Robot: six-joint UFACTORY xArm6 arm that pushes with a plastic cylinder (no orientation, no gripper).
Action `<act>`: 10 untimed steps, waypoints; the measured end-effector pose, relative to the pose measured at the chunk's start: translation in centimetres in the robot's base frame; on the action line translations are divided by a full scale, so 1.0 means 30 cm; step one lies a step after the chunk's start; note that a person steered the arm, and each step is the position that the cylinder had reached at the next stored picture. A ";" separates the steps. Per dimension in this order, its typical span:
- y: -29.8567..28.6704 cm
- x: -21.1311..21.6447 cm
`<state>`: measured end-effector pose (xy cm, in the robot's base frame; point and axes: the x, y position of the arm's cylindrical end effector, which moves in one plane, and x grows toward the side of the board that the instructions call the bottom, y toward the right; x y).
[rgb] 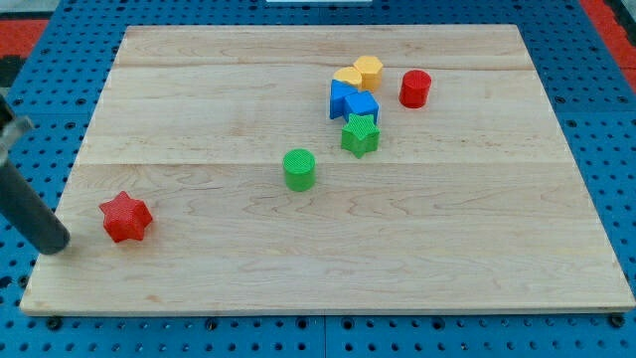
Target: Slide the red circle to the bottom center
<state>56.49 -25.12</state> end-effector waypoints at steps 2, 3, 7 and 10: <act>0.778 -0.041; 1.194 -0.207; 1.410 -0.920; 1.200 -0.547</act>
<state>40.08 10.88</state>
